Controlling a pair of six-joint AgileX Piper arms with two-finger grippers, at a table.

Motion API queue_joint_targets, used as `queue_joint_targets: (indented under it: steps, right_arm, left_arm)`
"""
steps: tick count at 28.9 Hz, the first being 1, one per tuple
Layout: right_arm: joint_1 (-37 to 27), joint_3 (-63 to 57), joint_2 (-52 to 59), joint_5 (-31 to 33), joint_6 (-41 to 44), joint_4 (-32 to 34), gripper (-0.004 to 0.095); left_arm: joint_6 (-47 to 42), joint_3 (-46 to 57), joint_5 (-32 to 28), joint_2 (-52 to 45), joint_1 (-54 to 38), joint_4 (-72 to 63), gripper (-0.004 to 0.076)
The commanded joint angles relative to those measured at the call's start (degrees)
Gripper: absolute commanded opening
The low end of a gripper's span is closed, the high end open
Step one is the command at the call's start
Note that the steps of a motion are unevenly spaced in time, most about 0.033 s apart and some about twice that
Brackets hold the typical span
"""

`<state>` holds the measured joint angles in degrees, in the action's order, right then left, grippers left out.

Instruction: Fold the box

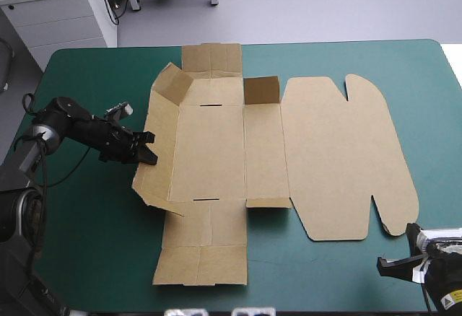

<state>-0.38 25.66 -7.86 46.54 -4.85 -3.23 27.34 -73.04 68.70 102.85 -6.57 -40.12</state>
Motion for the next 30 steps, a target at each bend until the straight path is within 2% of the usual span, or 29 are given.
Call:
queue_joint_targets:
  steps: [1, 12, 19, 22, 25, 30]
  right_arm:
    - [-0.27, 1.5, -1.23, -3.73, -0.46, 0.33, -0.0019]
    - [-0.27, 1.5, -1.23, -3.73, -0.35, -0.12, -0.0019]
    - [-0.27, 1.5, -1.23, -3.73, -0.35, -0.24, -0.0019]
    - [-0.27, 1.5, -1.23, -3.7, -0.21, -0.24, -0.0019]
    - [-0.27, 1.5, -1.23, -3.6, -0.21, -0.24, -0.0019]
    - [-0.27, 1.5, -1.23, -3.6, -0.21, -0.24, -0.0017]
  left_arm:
    - [0.52, -5.38, 5.5, -2.65, 2.27, 5.28, -0.0008]
    - [1.45, -26.68, 5.11, -2.2, 13.86, 40.12, -0.0008]
    - [6.89, -32.13, 4.59, 1.29, 23.46, 61.94, -0.0008]
    - [6.89, -32.37, 0.45, 2.43, 27.92, 72.5, -0.0008]
    - [6.06, -32.37, -6.2, 2.8, 32.09, 83.29, -0.0008]
    - [2.32, -32.47, -12.61, 2.69, 38.27, 91.04, -0.0008]
